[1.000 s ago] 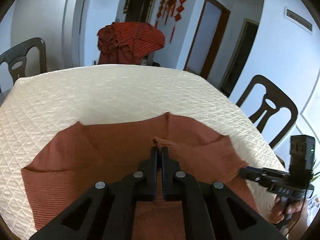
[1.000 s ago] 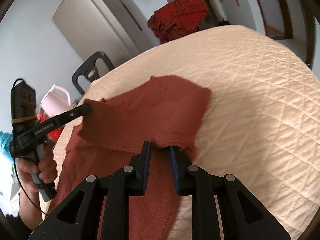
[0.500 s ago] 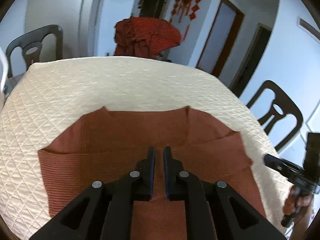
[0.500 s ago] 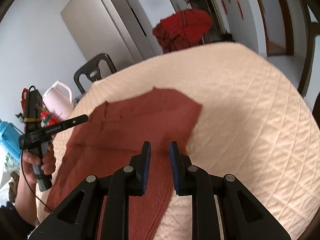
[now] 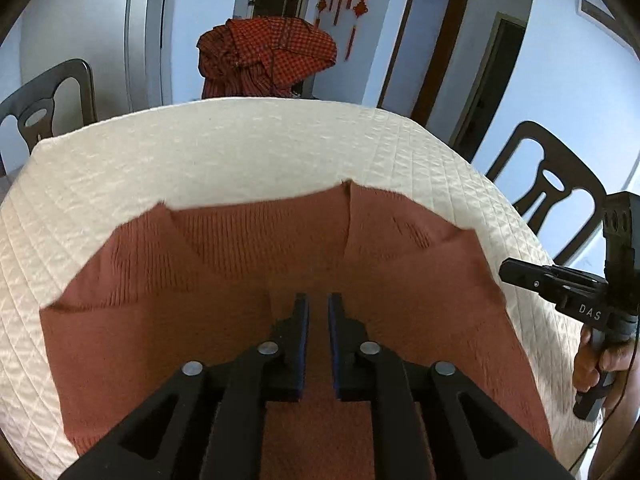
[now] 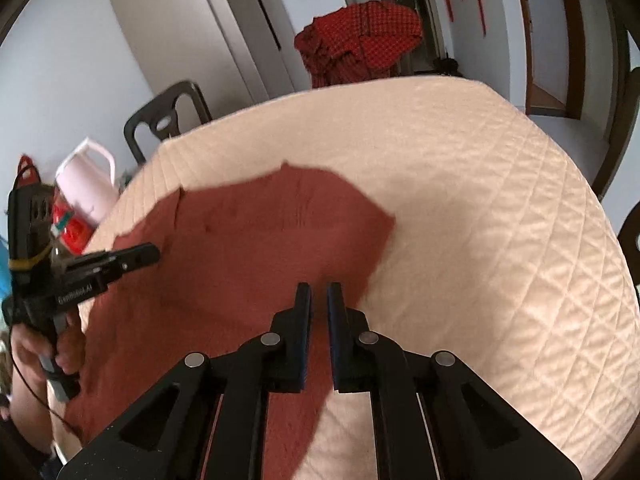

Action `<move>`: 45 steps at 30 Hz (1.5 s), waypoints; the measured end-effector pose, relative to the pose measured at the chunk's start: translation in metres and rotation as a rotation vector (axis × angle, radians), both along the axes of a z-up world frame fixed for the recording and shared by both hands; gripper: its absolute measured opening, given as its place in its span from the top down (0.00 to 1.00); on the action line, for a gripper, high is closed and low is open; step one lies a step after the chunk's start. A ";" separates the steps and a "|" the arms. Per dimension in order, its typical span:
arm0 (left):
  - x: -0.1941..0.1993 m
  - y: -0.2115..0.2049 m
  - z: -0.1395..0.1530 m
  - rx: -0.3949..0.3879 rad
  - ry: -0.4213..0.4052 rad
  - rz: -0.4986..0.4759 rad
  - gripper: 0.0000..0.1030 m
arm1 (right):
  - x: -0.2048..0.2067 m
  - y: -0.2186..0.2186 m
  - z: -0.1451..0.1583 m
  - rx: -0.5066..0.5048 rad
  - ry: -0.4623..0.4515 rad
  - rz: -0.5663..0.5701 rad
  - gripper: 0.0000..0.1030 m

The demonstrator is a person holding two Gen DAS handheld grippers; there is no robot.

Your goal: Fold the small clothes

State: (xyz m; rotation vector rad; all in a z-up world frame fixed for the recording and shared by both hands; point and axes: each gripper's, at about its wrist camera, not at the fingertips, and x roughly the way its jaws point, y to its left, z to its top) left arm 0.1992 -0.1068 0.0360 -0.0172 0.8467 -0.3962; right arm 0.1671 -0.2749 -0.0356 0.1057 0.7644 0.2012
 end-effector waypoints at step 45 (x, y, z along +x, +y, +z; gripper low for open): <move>-0.151 0.134 -0.012 -0.046 -0.023 0.223 0.51 | -0.113 0.014 0.005 -0.027 -0.008 0.076 0.63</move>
